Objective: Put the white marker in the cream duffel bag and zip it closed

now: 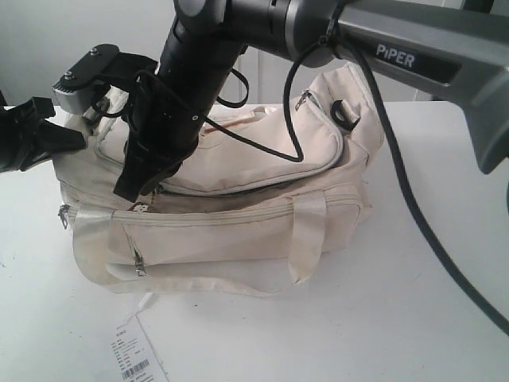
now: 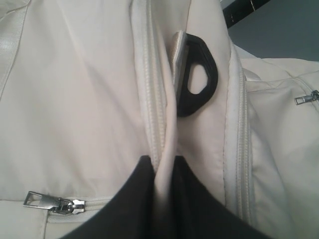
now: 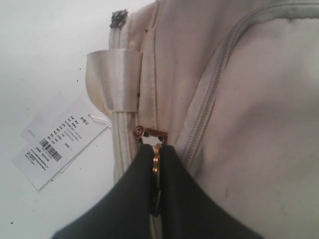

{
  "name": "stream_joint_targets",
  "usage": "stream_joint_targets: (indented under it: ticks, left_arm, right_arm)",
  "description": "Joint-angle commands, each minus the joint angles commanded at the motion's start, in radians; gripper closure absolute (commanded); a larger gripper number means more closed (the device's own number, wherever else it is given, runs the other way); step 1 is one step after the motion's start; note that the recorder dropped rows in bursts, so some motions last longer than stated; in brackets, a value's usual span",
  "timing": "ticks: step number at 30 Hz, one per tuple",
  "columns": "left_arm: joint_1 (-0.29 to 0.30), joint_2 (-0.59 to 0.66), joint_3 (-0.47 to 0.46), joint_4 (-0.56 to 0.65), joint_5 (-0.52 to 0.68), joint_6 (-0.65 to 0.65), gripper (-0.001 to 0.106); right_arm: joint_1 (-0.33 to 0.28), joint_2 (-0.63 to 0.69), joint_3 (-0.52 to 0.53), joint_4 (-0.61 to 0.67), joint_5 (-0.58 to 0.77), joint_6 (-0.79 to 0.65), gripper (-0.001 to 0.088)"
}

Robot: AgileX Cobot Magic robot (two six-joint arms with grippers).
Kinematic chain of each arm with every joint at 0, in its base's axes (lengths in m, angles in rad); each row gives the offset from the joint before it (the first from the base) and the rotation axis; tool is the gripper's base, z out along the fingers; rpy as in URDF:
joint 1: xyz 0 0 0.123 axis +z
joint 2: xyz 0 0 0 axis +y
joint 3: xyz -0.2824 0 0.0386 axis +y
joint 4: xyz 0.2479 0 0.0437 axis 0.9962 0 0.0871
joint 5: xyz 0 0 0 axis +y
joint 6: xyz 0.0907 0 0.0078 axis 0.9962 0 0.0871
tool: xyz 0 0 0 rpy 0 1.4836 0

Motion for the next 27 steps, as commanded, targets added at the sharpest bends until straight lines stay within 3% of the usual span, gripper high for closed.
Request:
stream_joint_targets:
  ticks: [27]
  left_arm:
    - [0.0, 0.0, 0.0, 0.0, -0.007, 0.0, 0.105]
  right_arm:
    - [0.0, -0.034, 0.069, -0.044, 0.0, 0.044, 0.0868]
